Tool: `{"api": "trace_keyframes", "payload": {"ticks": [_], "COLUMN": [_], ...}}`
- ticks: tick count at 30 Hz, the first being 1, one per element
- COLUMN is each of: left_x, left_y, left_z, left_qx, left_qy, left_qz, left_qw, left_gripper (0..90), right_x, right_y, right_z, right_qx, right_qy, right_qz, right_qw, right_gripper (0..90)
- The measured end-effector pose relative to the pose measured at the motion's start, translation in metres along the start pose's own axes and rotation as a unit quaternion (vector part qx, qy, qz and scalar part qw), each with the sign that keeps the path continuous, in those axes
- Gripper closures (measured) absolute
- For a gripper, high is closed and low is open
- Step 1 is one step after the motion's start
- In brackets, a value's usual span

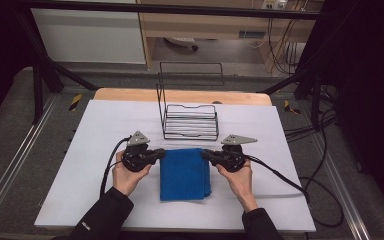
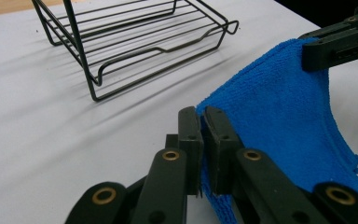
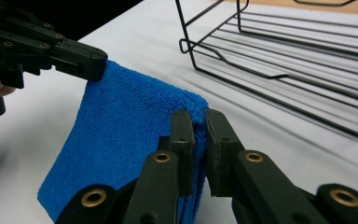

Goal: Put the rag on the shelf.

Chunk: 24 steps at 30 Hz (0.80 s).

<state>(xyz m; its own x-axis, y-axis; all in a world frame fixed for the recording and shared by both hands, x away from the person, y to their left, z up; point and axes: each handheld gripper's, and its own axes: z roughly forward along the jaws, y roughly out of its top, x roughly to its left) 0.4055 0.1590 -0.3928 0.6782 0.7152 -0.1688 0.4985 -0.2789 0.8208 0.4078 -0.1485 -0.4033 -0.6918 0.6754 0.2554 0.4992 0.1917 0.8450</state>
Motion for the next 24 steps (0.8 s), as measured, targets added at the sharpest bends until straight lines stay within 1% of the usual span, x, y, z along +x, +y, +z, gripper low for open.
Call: {"api": "trace_keyframes", "payload": {"ticks": [3, 10, 18, 20, 24], "left_x": [-0.002, -0.006, -0.010, -0.011, -0.015], "left_y": [0.002, 0.006, 0.010, 0.012, 0.015], "left_z": [-0.003, -0.011, -0.017, -0.019, -0.024], "left_qx": [-0.007, -0.026, -0.041, -0.046, -0.055], "left_qy": [-0.001, -0.001, -0.002, -0.002, -0.002], "left_qz": [0.000, 0.000, 0.002, 0.005, 0.009], "left_qw": [1.0000, 0.9997, 0.9991, 0.9989, 0.9984], "left_gripper": [85.5, 85.6, 85.7, 85.7, 85.6], "right_x": [0.001, 0.003, 0.007, 0.008, 0.010], "right_y": [0.002, 0.006, 0.011, 0.012, 0.015], "right_z": [-0.003, -0.008, -0.015, -0.017, -0.021], "right_qx": [-0.011, -0.027, -0.042, -0.047, -0.054], "right_qy": [-0.003, -0.003, -0.004, -0.005, -0.008], "right_qz": [-0.010, -0.015, -0.020, -0.020, -0.029], "right_qw": [0.9999, 0.9995, 0.9989, 0.9987, 0.9981], "right_gripper": [83.1, 83.2, 83.2, 83.2, 83.2]}}
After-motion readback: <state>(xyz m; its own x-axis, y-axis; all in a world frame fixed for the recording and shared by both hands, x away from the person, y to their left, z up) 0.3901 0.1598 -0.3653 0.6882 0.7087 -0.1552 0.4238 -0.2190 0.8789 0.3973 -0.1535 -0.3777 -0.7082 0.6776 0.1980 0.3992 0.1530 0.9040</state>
